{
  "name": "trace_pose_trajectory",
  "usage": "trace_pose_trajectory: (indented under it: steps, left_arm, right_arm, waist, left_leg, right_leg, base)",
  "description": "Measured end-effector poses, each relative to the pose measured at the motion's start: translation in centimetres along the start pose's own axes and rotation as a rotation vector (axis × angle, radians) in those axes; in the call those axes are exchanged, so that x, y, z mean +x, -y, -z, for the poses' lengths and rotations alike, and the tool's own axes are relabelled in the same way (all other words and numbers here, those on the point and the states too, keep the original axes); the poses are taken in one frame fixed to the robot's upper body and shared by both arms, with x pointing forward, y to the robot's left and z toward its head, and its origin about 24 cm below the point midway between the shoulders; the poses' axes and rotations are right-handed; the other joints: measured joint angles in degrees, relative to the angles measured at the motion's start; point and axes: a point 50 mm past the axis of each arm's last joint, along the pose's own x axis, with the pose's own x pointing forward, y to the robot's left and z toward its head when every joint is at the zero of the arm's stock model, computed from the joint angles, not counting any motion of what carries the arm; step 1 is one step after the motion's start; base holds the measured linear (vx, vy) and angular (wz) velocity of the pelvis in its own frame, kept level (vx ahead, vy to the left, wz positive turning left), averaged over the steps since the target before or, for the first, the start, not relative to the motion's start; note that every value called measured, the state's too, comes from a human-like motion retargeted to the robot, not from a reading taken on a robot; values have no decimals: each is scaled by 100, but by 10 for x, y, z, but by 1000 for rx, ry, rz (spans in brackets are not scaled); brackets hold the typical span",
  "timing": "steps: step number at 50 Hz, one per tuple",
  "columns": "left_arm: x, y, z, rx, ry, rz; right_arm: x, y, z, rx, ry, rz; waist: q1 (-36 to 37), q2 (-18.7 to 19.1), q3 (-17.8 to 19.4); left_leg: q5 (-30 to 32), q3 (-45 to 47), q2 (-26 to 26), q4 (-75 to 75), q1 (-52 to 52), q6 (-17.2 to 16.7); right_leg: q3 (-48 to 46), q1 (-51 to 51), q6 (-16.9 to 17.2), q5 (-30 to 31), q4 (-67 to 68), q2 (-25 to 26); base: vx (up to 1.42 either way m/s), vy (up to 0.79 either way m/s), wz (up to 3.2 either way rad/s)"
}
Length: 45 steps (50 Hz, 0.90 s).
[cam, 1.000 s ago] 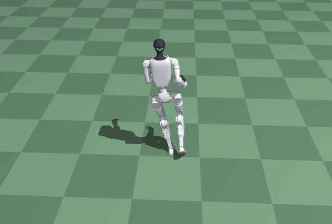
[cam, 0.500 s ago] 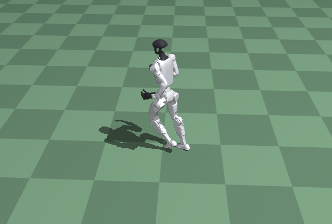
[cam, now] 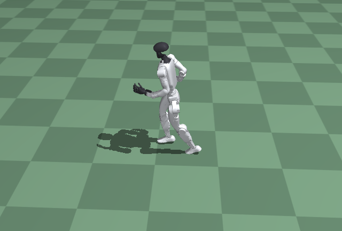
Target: Walk run
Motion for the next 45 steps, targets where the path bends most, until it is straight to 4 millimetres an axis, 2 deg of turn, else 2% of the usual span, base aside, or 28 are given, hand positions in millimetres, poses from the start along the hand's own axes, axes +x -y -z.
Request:
trace_pose_trajectory:
  steps: [3, 4, 5, 6, 7, 8, 9, 10, 12, 13, 15, 17, 20, 22, 25, 26, 27, 28, 29, 30, 32, 34, 36, 38, 40, 43, 45]
  left_arm:
    - [-11, -7, 6, 80, -51, 45]
    - [-16, -10, 11, 103, -85, 56]
    - [-23, -13, 16, 124, -125, 66]
    - [-30, -17, 22, 146, -169, 77]
    - [-41, -21, 28, 172, -219, 89]
    - [-56, -25, 36, 203, -282, 106]
    - [-69, -25, 46, 216, -352, 115]
    - [-82, -23, 58, 215, -427, 123]
    - [-117, -14, 69, 120, -575, 63]
    - [-131, -8, 69, 49, -610, 33]
    - [-156, -10, 64, -42, -663, -31]
    - [-176, -21, 58, -31, -707, -65]
    - [-186, -38, 49, 34, -712, -79]
    - [-180, -41, 45, 45, -681, -100]
    - [-155, -42, 39, 51, -575, -149]
    - [-141, -42, 36, 64, -522, -147]
    - [-126, -42, 33, 81, -467, -143]
    - [-108, -42, 29, 107, -406, -132]
    - [-94, -38, 25, 126, -354, -113]
    - [-82, -32, 20, 140, -306, -91]
    - [-29, -34, 5, 135, -92, -129]
    - [19, -22, -14, 47, 98, -107]
    - [55, -3, -36, -36, 246, -77]
    - [79, 4, -56, -63, 348, -70]
    - [92, 6, -68, -57, 394, -70]
    - [96, 0, -68, -6, 381, -38]
    - [91, -7, -56, 48, 309, 10]
  right_arm:
    - [12, 0, -11, 17, 66, 67]
    - [20, -1, -17, 13, 102, 82]
    - [29, -2, -25, 8, 141, 96]
    - [38, -7, -34, 3, 190, 105]
    - [47, -13, -44, 4, 239, 112]
    - [55, -23, -53, 18, 286, 113]
    - [69, -25, -67, 40, 357, 136]
    - [87, -24, -84, 68, 439, 169]
    - [114, -24, -119, 162, 590, 125]
    - [124, -32, -137, 210, 660, 75]
    - [134, -32, -172, 257, 798, 15]
    - [136, -23, -196, 247, 904, -4]
    - [136, -12, -215, 168, 972, -30]
    - [136, -4, -210, 88, 926, -34]
    - [137, -1, -184, 1, 780, -30]
    - [137, -1, -172, -7, 729, -17]
    - [137, -3, -159, -11, 676, -7]
    - [137, -10, -145, -7, 621, -1]
    - [132, -17, -122, -6, 535, 0]
    - [124, -25, -96, -6, 434, -5]
    - [109, -47, -53, 25, 261, -49]
    - [80, -53, -14, 84, 87, -24]
    - [42, -51, 14, 154, -36, 5]
    - [5, -45, 31, 204, -118, 53]
    - [-23, -33, 37, 209, -158, 115]
    - [-41, -12, 29, 182, -113, 217]
    - [-37, -5, 19, 175, -52, 255]
  waist:
    - [-173, 17, 55]
    - [-186, -13, 73]
    - [-202, -57, 90]
    - [-133, -96, 73]
    - [-50, -74, 95]
    - [61, 69, 194]
    - [42, 144, 265]
    - [-41, 184, 321]
    - [-51, -158, 156]
    - [75, -249, 128]
    - [430, -297, 137]
    - [793, -509, 155]
    - [1385, -859, 179]
    - [1699, -964, 212]
    - [1976, -1212, 281]
    - [1896, -1334, 368]
    - [1755, -1461, 417]
    - [1493, -1598, 391]
    - [1257, -1651, 319]
    - [1035, -1661, 225]
    - [642, -1176, 260]
    - [769, -878, 233]
    - [901, -838, 194]
    - [686, -763, 185]
    - [329, -596, 129]
    - [-281, -458, 55]
    - [-541, -346, 25]
  left_leg:
    - [1433, -19, 70, -82, 532, -442]
    - [1864, -30, 35, 55, 664, -650]
    - [2283, -61, -29, 251, 783, -876]
    - [2551, 104, -52, 839, 700, -1104]
    - [2730, 285, 9, 1621, 548, -1238]
    - [2730, 497, 239, 2792, 261, -1180]
    - [2730, 293, 164, 3485, -34, -1159]
    - [2730, -120, -62, 3939, -333, -1156]
    - [1713, 638, -107, 4471, -1097, -790]
    - [1167, 1130, 100, 4635, -1452, -561]
    - [246, 1629, 382, 4775, -2202, -218]
    - [-279, 1814, 332, 4325, -2873, -132]
    - [-540, 2131, 131, 2594, -3424, -23]
    - [-708, 2121, 47, 1042, -3390, -36]
    - [-931, 2272, 54, -334, -3107, -428]
    - [-465, 2450, -37, -267, -2953, -93]
    - [-292, 2535, -212, -117, -2832, 260]
    - [-703, 2433, -554, 196, -2779, 649]
    - [-1115, 2202, -731, 629, -2682, 766]
    - [-1527, 1908, -826, 1122, -2564, 748]
    - [-1935, 1375, -209, 1685, -2578, 526]
    - [-2309, 1217, 70, 1762, -2163, 401]
    - [-2381, 1190, 114, 1549, -1695, 266]
    - [-2108, 984, 48, 1096, -1165, 132]
    - [-1471, 782, 32, 538, -603, -91]
    - [-49, 580, 2, -26, 182, -500]
    - [994, 566, 131, -211, 605, -744]
  right_leg:
    - [182, -1, 321, -706, -1283, -131]
    - [71, 28, 319, -517, -1394, -191]
    - [-69, 58, 243, -122, -1402, -240]
    - [-386, 175, -87, -423, -1109, -253]
    - [-310, 320, -378, -674, -779, -5]
    - [555, 521, -588, -824, -375, 767]
    - [600, 565, -621, -971, -61, 827]
    - [235, 531, -566, -1117, 208, 531]
    - [456, 977, -589, -1356, 93, 264]
    - [556, 1189, -697, -1411, 27, 343]
    - [716, 1688, -809, -1275, -301, 496]
    - [758, 2214, -765, -700, -772, 468]
    - [603, 2947, -562, 694, -1438, 426]
    - [673, 3413, -384, 1741, -1682, 573]
    - [343, 3915, 56, 3020, -1387, 448]
    - [419, 3868, 358, 3020, -597, 380]
    - [451, 3774, 650, 3020, 199, 326]
    - [396, 3585, 925, 3020, 1009, 300]
    - [187, 3454, 958, 3020, 1656, 347]
    - [-99, 3352, 871, 3020, 2223, 430]
    - [-100, 2821, 719, 2893, 2314, 1063]
    - [-119, 2145, 568, 2074, 2671, 1182]
    - [-97, 1546, 251, 1173, 2667, 915]
    - [-235, 959, 67, 534, 2288, 509]
    - [-294, 534, 15, 271, 1398, 258]
    - [0, 259, 53, 23, -447, 17]
    - [299, 275, 96, -296, -1497, -41]
  base:
    - [132, -51, 52]
    - [113, -38, 1]
    - [125, -49, -22]
    - [145, -66, -57]
    - [167, -83, -103]
    - [155, -69, -50]
    - [140, -52, 42]
    - [132, -38, 89]
    - [128, -34, 12]
    - [127, -27, -64]
    - [137, -22, -72]
    - [140, -28, -40]
    - [144, -30, -27]
    - [158, -23, -16]
    - [159, -26, -7]
    - [161, -31, 79]
    - [158, -37, 150]
    - [178, -35, 187]
    - [201, -32, 211]
    - [192, -38, 155]
    - [147, -47, 74]
    - [125, -39, 27]
    - [157, -51, 18]
    - [141, -43, 99]
    - [135, -35, 129]
    - [164, -56, 98]
    - [119, -44, 20]
